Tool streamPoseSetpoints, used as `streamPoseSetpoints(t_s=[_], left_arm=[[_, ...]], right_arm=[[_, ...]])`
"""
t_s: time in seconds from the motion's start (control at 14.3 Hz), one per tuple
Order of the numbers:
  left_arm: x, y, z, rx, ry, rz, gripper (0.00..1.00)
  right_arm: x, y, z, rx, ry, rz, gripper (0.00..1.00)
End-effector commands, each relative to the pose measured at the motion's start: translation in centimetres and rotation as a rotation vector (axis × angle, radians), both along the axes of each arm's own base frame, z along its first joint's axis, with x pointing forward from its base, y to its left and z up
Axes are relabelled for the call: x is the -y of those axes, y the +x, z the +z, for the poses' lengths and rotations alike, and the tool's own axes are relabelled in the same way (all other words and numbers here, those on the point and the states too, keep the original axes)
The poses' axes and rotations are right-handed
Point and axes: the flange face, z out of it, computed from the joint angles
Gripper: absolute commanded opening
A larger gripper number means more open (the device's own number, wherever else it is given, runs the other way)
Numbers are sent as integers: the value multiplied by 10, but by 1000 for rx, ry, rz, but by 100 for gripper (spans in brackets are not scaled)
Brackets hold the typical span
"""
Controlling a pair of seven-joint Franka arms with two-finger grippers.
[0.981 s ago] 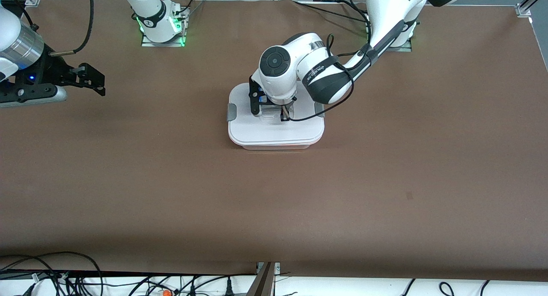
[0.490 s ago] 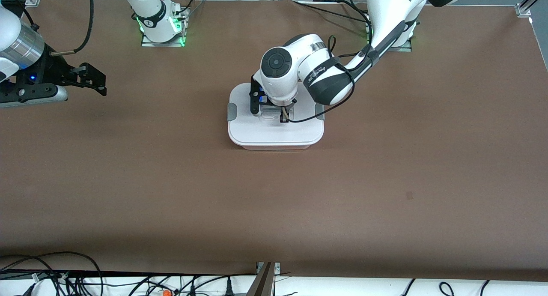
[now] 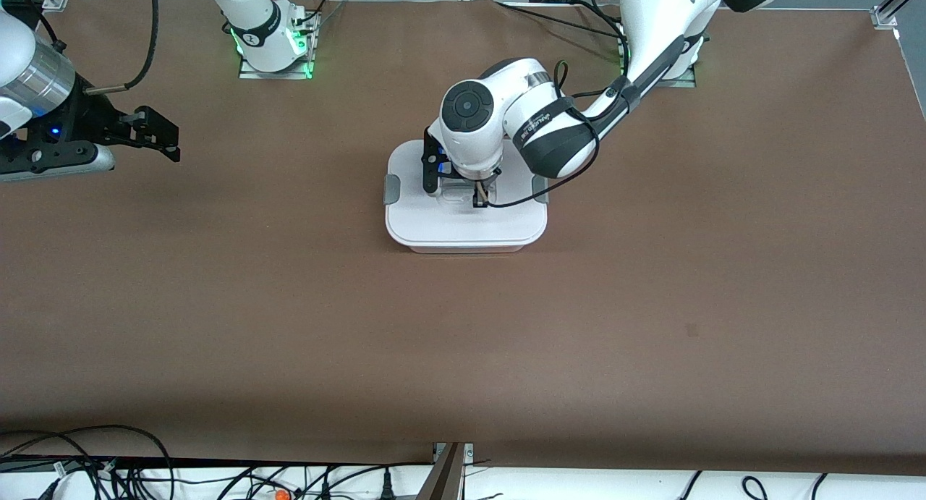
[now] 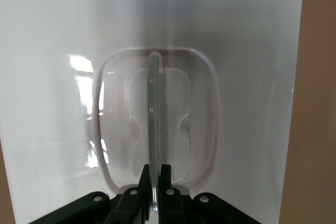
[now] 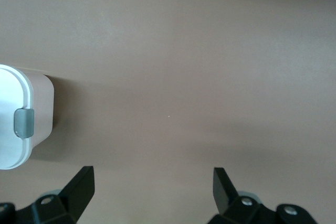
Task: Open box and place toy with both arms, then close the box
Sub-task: 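Lower the lid onto the box with the left gripper and press it down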
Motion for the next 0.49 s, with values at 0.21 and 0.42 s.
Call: streamPoseSetpoints(t_s=[0.21,0.42], left_arm=[[-34,18,46,54,44,41,100],[-87,30,116,13,38,169,100]], right_arm=[[-3,2,5,6,17,-10,100],[-3,2,5,6,17,-10,100]])
